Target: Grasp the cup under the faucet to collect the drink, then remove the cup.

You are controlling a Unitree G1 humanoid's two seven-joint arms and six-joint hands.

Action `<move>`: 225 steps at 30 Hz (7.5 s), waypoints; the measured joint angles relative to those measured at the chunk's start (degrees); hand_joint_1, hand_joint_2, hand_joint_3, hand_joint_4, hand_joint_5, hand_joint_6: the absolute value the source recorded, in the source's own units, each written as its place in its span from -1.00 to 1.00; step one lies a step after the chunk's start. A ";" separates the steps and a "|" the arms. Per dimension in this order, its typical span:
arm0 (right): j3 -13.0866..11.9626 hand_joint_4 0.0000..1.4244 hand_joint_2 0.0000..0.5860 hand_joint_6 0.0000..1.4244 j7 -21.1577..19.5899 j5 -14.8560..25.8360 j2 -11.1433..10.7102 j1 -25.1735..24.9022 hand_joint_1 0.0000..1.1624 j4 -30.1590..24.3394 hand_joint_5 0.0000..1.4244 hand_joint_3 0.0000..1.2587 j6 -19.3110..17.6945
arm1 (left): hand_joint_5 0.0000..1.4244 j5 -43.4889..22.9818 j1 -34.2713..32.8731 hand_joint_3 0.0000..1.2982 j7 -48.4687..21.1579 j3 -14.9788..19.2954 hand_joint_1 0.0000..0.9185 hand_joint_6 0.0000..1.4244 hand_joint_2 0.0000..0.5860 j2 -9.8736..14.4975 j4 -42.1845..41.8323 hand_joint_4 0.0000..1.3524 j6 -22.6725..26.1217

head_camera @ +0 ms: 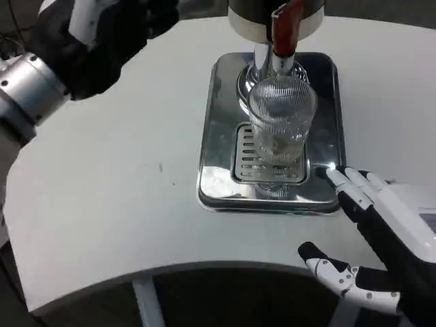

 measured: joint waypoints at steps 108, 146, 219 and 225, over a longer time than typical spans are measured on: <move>-2.53 -1.00 -0.23 -1.00 -40.57 43.89 -2.53 -13.61 0.15 32.54 -1.00 -1.00 -1.98 | -0.83 28.65 -14.53 -0.83 -6.21 -14.02 -1.00 -0.87 -0.59 -8.40 24.46 -0.96 -34.88; -0.26 -1.00 -0.30 -1.00 -46.08 50.51 -4.72 -25.65 0.11 56.14 -1.00 -1.00 -14.51 | -0.81 28.56 -14.66 -0.81 -6.21 -14.23 -1.00 -0.87 -0.59 -8.14 24.74 -0.94 -35.47; 1.35 -1.00 -0.29 -1.00 -51.69 53.99 -1.23 -36.96 0.13 72.01 -1.00 -1.00 -15.98 | -0.81 30.04 -18.57 -0.79 -6.93 -14.99 -1.00 -0.87 -0.59 -7.39 31.09 -0.94 -42.42; 1.27 -1.00 -0.29 -1.00 -51.73 54.28 -0.88 -38.13 0.14 72.56 -1.00 -1.00 -16.10 | -0.81 29.87 -18.57 -0.79 -7.18 -14.96 -1.00 -0.87 -0.59 -7.32 30.01 -0.94 -42.25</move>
